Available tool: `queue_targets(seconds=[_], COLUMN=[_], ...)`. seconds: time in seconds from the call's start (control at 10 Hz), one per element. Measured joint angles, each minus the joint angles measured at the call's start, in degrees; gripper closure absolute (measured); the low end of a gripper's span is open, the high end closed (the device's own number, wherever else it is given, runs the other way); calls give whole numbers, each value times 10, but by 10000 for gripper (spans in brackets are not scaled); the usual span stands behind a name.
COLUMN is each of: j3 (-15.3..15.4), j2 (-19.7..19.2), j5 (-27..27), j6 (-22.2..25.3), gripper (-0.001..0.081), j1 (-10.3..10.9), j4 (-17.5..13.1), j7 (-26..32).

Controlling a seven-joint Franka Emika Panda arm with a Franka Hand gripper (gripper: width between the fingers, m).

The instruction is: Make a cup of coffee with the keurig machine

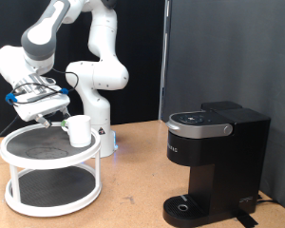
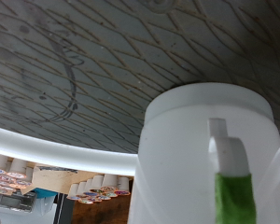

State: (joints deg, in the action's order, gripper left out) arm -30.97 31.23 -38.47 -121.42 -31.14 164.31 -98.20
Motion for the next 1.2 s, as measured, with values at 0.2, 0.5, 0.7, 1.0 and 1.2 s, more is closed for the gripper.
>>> queue_targets(seconds=[0.2, 0.5, 0.7, 1.0, 1.2], j3=[2, 3, 3, 5, 9], j2=[-1, -1, -1, -1, -1], j5=[-4, -8, -11, -17, -19], j6=[0, 0, 0, 0, 0], gripper=[72, 72, 164, 484, 761], j1=[2, 6, 9, 14, 14], j4=[3, 6, 7, 7, 7], j7=[2, 3, 3, 3, 3])
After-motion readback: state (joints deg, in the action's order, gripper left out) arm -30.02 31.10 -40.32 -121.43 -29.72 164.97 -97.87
